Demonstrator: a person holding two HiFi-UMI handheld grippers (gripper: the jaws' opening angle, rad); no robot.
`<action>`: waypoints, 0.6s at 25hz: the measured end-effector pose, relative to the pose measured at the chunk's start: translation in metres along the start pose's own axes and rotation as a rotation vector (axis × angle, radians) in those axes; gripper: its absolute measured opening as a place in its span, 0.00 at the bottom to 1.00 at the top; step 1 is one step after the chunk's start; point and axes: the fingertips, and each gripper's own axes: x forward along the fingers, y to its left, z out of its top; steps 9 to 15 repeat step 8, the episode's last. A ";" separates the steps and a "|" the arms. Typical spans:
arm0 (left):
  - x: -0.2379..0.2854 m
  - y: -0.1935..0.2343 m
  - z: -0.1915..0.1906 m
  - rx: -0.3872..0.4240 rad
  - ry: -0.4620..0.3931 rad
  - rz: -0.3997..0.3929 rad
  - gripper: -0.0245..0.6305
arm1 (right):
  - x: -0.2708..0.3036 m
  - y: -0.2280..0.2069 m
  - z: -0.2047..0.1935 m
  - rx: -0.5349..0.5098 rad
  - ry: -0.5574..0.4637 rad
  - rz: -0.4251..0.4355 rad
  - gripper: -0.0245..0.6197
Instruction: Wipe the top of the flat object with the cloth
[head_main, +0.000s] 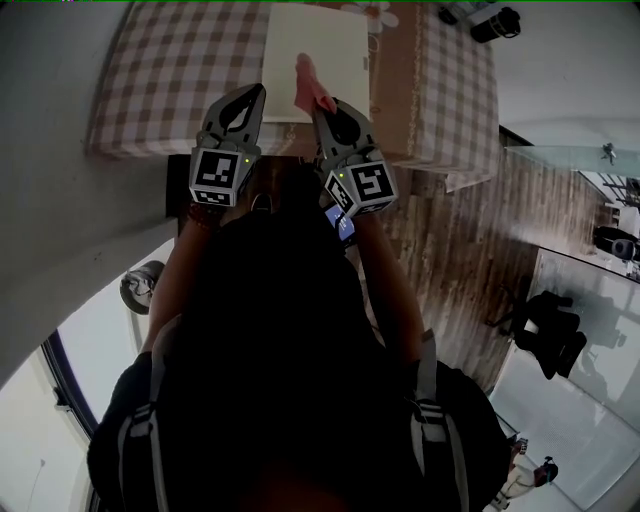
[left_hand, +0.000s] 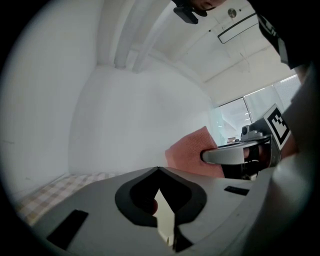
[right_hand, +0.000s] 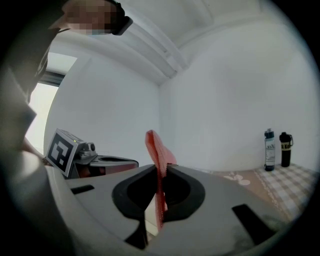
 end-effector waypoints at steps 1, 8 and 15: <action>-0.002 -0.001 -0.002 -0.001 0.002 -0.001 0.04 | -0.002 0.002 -0.001 0.001 0.003 0.002 0.06; 0.006 0.000 -0.003 -0.008 0.013 0.005 0.04 | 0.003 -0.001 0.001 -0.003 0.009 0.011 0.06; 0.006 0.000 -0.003 -0.008 0.013 0.005 0.04 | 0.003 -0.001 0.001 -0.003 0.009 0.011 0.06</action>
